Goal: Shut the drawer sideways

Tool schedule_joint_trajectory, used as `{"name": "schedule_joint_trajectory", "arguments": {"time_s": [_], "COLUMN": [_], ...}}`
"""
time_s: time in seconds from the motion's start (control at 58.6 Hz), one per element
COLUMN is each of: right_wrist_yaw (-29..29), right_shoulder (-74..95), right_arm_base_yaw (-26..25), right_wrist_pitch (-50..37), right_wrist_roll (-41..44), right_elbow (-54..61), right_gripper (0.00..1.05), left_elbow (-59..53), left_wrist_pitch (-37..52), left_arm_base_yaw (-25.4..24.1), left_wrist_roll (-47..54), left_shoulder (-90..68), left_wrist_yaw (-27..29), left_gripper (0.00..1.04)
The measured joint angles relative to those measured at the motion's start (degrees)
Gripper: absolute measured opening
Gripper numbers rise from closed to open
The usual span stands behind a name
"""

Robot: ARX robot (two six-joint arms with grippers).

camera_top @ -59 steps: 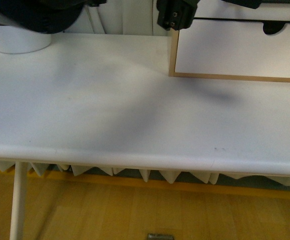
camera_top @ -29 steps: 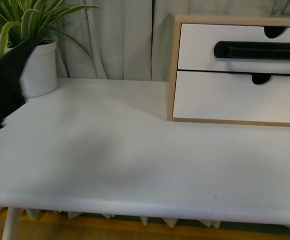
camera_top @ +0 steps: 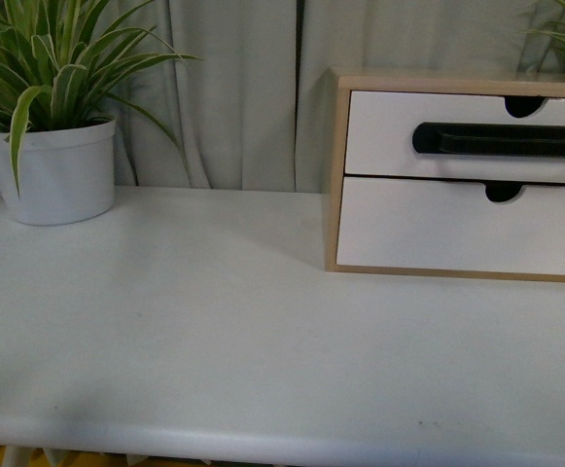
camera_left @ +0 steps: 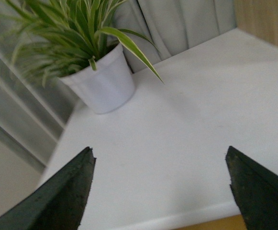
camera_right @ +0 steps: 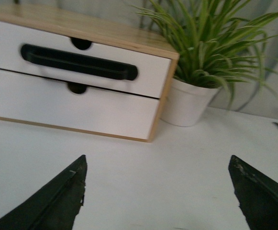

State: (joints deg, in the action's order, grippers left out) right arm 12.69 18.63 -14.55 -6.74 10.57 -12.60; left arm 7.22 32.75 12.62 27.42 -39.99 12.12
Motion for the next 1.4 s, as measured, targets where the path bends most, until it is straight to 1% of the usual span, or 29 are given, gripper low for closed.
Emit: {"name": "schedule_joint_trajectory", "arguments": {"time_s": [0.068,0.085,0.102,0.171,0.239,0.273,0.29,0.307,0.324,0.342,0.359,0.393,0.427,0.512,0.564,0.615,0.82,0.922,1.195,1.247,1.281,1.315,1.4], "right_wrist_yaw": [0.0,-0.5,-1.0,-2.4,-3.8,-4.7,-5.7,-9.0,-10.6,-11.2,-11.8,-12.1,-11.9,-12.6,-12.5,-12.5,-12.5,-12.6,-12.5,-12.5,-12.5,-12.6,-12.5], "right_shoulder": [-1.1,-1.5,-1.9,-3.0,-4.2,-5.0,-5.4,-6.0,-6.3,-6.6,-7.9,-10.3,-12.0,-14.6,-14.9,-15.3,-16.2,-18.3,-18.4,-18.4,-18.4,-18.4,-18.4], "right_arm_base_yaw": [1.3,1.8,2.3,3.7,5.2,6.1,6.9,8.8,10.3,10.9,12.0,13.5,14.0,14.3,14.3,14.4,14.4,14.4,14.4,14.4,14.4,14.4,14.4], "right_wrist_pitch": [0.0,0.0,0.0,0.1,0.2,0.3,0.4,0.7,0.7,1.0,2.3,5.6,6.9,7.3,7.2,7.2,7.2,6.9,6.9,6.9,6.9,6.9,6.9], "right_wrist_roll": [-4.4,-5.6,-6.1,-7.9,-8.7,-9.2,-9.2,-9.4,-9.5,-9.5,-9.6,-9.6,-9.6,-9.8,-9.8,-9.8,-9.8,-9.8,-9.8,-9.8,-9.8,-9.8,-9.8], "right_elbow": [1.5,2.0,2.5,3.6,4.7,5.4,5.7,6.0,6.3,6.4,6.4,6.6,7.3,7.9,8.2,8.8,9.9,12.2,12.2,12.2,12.2,12.2,12.2], "right_gripper": [0.70,0.67,0.63,0.53,0.40,0.31,0.28,0.22,0.19,0.17,0.13,0.06,0.01,0.01,0.01,0.01,0.01,0.01,0.01,0.01,0.01,0.01,0.01], "left_elbow": [-0.6,-0.8,-1.0,-1.8,-2.5,-3.0,-3.3,-3.5,-3.7,-3.8,-3.9,-4.3,-4.6,-5.1,-6.2,-6.6,-6.6,-6.6,-6.6,-6.6,-6.6,-6.6,-6.6], "left_wrist_pitch": [-2.4,-2.6,-2.9,-4.1,-5.2,-6.1,-6.6,-7.0,-7.4,-7.8,-8.1,-9.0,-9.7,-11.6,-10.5,-11.2,-16.0,-18.6,-22.4,-25.6,-30.2,-31.8,-32.5], "left_arm_base_yaw": [-1.4,-1.6,-2.0,-3.5,-4.4,-5.1,-5.5,-5.8,-6.1,-6.7,-7.2,-9.5,-11.2,-12.4,-12.4,-12.5,-12.5,-12.5,-12.5,-12.5,-12.5,-12.5,-12.5], "left_wrist_roll": [-11.3,-12.0,-15.2,-20.8,-23.5,-24.9,-25.4,-25.7,-25.9,-26.2,-26.2,-26.3,-26.5,-27.1,-27.1,-27.3,-27.3,-27.3,-27.3,-27.3,-27.3,-27.4,-27.3], "left_shoulder": [2.3,2.6,3.3,5.7,7.4,8.8,9.7,10.2,10.8,11.3,11.7,12.9,13.9,16.8,17.2,18.3,23.5,26.1,29.8,32.5,35.7,37.7,39.6], "left_wrist_yaw": [-1.7,-1.7,-2.0,-3.2,-4.2,-4.9,-5.4,-5.6,-5.9,-6.9,-7.7,-10.8,-11.7,-11.9,-12.2,-12.1,-12.1,-12.1,-12.1,-12.1,-12.2,-12.2,-12.1], "left_gripper": [0.73,0.71,0.67,0.55,0.44,0.35,0.30,0.26,0.23,0.19,0.17,0.10,0.04,0.04,0.04,0.04,0.04,0.04,0.04,0.04,0.04,0.04,0.04]}}
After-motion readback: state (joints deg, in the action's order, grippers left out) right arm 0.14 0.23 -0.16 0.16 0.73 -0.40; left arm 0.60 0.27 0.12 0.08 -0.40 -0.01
